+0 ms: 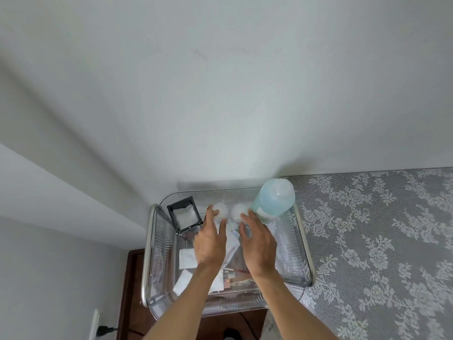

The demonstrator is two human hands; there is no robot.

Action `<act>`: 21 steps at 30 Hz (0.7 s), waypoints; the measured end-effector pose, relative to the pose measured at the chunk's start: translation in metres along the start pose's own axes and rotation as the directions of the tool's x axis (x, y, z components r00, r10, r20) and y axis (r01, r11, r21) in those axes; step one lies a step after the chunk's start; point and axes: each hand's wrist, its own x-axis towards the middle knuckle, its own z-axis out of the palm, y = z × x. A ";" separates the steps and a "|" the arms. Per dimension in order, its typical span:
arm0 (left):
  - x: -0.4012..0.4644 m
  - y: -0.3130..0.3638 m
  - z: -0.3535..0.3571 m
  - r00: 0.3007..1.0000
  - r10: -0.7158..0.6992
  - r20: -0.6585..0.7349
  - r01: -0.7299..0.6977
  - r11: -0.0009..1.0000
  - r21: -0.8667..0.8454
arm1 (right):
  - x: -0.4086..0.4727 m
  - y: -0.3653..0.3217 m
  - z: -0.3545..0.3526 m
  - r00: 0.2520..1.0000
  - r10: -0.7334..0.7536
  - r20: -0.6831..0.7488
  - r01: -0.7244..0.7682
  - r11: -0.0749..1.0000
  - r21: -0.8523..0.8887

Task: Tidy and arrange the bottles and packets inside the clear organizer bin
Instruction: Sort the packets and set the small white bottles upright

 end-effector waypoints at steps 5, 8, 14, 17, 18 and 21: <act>0.004 -0.002 0.004 1.000 0.026 -0.001 -0.026 0.999 -0.020 | 0.004 0.003 0.002 0.998 -0.040 -0.047 0.040 0.999 -0.008; 0.008 -0.004 0.007 1.000 0.014 0.021 -0.013 0.999 -0.032 | 0.007 0.005 0.000 0.996 -0.081 -0.043 0.080 0.996 -0.024; 0.004 -0.002 0.003 0.998 0.042 0.052 -0.040 0.999 -0.035 | 0.011 0.006 -0.008 0.986 -0.162 0.030 0.163 0.986 -0.041; -0.006 -0.001 -0.008 0.995 0.073 0.067 -0.072 0.997 -0.021 | 0.007 0.003 -0.014 0.983 -0.177 0.039 0.178 0.983 -0.039; -0.010 0.000 -0.011 0.993 0.083 0.081 -0.082 0.996 -0.016 | 0.006 0.003 -0.015 0.983 -0.178 0.042 0.179 0.983 -0.039; -0.024 0.002 -0.027 0.987 0.127 0.097 -0.126 0.992 -0.009 | 0.002 0.001 -0.022 0.980 -0.189 0.065 0.190 0.982 -0.009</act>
